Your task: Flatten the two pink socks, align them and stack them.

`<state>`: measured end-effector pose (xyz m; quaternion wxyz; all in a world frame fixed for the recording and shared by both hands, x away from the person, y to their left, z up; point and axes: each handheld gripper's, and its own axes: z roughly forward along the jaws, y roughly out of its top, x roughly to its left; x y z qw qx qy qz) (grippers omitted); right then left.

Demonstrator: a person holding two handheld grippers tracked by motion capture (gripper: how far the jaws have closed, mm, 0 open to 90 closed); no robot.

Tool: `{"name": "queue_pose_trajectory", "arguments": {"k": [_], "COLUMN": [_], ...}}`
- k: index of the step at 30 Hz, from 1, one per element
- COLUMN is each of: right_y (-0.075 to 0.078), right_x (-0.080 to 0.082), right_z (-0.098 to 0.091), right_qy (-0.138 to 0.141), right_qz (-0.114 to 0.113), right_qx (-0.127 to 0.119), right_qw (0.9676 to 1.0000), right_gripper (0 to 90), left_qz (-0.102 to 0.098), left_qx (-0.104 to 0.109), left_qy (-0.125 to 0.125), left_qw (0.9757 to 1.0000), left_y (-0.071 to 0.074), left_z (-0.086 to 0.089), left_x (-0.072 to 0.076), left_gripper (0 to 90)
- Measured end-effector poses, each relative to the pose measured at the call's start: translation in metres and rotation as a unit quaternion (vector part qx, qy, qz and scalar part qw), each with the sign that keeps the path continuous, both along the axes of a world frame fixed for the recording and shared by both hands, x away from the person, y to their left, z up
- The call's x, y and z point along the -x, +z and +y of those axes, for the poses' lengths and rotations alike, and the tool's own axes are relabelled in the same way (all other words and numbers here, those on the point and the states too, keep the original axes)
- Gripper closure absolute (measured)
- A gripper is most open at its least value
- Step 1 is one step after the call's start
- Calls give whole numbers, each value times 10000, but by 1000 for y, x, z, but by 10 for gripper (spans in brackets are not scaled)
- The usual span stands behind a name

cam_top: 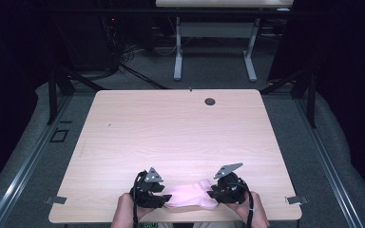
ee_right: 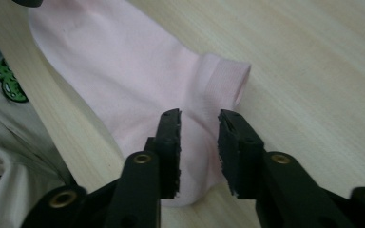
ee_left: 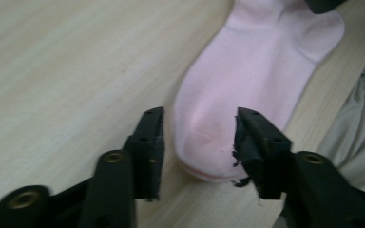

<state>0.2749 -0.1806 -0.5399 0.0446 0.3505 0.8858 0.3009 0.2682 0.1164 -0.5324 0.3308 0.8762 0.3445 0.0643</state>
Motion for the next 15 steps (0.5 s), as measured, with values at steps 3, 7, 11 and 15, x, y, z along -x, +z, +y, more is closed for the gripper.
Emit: {"name": "queue_pose_trajectory", "arguments": {"k": [3, 7, 11, 15], "right_y": [12, 24, 29, 27], "right_x": [3, 2, 1, -1], "right_z": [-9, -27, -48, -69], "right_qy": [-240, -668, -1077, -1435], "right_qz": [-274, -563, -799, -914], "right_qx": [-176, -366, -359, -244], "right_qw": [9992, 9955, 9903, 9851], "right_gripper": [342, 131, 0, 0], "left_qz": [-154, -312, -400, -337], "left_qx": [63, 54, -75, -121], "left_qy": [248, 640, 1045, 1587], "left_qw": [9996, 9974, 9937, 9867], "left_y": [10, 16, 18, 6], "left_z": [15, 41, 69, 101], "left_x": [-2, -7, -10, -17], "left_gripper": [294, 153, 88, 20]}}
